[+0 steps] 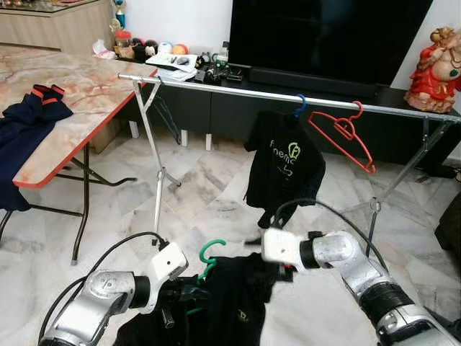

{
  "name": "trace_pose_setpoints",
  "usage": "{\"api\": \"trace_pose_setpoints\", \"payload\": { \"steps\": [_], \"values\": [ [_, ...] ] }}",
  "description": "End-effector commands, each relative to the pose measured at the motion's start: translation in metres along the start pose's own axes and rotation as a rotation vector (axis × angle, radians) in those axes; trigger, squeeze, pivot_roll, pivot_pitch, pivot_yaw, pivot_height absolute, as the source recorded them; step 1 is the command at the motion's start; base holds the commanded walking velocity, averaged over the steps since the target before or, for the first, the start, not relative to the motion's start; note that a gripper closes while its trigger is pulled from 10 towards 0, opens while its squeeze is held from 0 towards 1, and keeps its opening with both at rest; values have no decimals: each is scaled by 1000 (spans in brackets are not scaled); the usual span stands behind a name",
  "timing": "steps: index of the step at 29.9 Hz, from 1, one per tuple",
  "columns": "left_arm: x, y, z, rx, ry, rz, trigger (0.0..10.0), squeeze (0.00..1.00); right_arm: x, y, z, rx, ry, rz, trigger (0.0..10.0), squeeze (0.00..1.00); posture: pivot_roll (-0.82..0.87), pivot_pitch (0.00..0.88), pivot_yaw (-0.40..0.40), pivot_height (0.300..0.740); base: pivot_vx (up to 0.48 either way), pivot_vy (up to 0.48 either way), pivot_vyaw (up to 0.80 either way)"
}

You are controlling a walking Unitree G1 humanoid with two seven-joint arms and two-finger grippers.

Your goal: Hang hanger

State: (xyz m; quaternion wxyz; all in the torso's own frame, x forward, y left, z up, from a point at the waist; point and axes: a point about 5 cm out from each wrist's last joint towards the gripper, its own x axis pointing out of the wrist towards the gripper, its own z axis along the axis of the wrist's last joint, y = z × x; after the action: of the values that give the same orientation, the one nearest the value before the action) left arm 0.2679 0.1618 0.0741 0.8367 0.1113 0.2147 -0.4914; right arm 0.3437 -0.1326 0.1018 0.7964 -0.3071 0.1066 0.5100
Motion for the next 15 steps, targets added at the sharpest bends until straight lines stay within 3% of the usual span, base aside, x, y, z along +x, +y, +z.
{"api": "trace_pose_setpoints", "payload": {
  "steps": [1, 4, 5, 6, 7, 8, 9, 10, 13, 14, 15],
  "values": [
    [-1, 4, -1, 8, -7, 52, 0, 0, -4, -7, -5, 95, -26, -133, 10000, 0, 111, 0, -31, 740, 0, 0, 0],
    [1, 6, -10, 4, 12, 118, 0, 0, -8, -6, -22, 255, -29, -294, 10000, 0, 98, 0, -27, 740, 0, 0, 0],
    [2, 8, -14, -9, 19, 153, 431, 0, -9, -3, -31, 302, -12, -361, 10000, 0, 87, 0, -24, 740, 0, 0, 0],
    [6, 10, -19, -10, 22, 236, 3255, 0, -10, 16, -60, 438, 83, -511, 10000, 0, 97, 0, -19, 740, 0, 0, 0],
    [6, 10, -19, -10, 22, 236, 3255, 0, -10, 16, -60, 438, 83, -511, 10000, 0, 97, 0, -19, 740, 0, 0, 0],
    [6, 12, -20, -11, 21, 278, 9333, 0, -10, 23, -69, 500, 113, -558, 10000, 0, 99, 0, -19, 740, 0, 0, 0],
    [7, 14, -20, -13, 22, 307, 9333, 0, -10, 28, -74, 538, 131, -586, 10000, 0, 99, 0, -19, 740, 0, 0, 0],
    [8, 16, -22, -20, 25, 359, 10000, 0, -11, 37, -84, 615, 166, -636, 10000, 0, 104, 0, -16, 740, 0, 0, 0],
    [8, 25, -31, -44, 63, 543, 10000, 0, -13, 85, -119, 885, 344, -747, 10000, 0, 96, 0, -17, 740, 0, 0, 0],
    [8, 25, -31, -44, 63, 543, 10000, 0, -13, 85, -119, 885, 344, -747, 10000, 0, 96, 0, -17, 740, 0, 0, 0],
    [4, 30, -33, -84, 30, 647, 10000, 0, -14, 115, -132, 993, 427, -751, 10000, 0, 94, 0, -23, 740, 0, 0, 0]
  ]
}}
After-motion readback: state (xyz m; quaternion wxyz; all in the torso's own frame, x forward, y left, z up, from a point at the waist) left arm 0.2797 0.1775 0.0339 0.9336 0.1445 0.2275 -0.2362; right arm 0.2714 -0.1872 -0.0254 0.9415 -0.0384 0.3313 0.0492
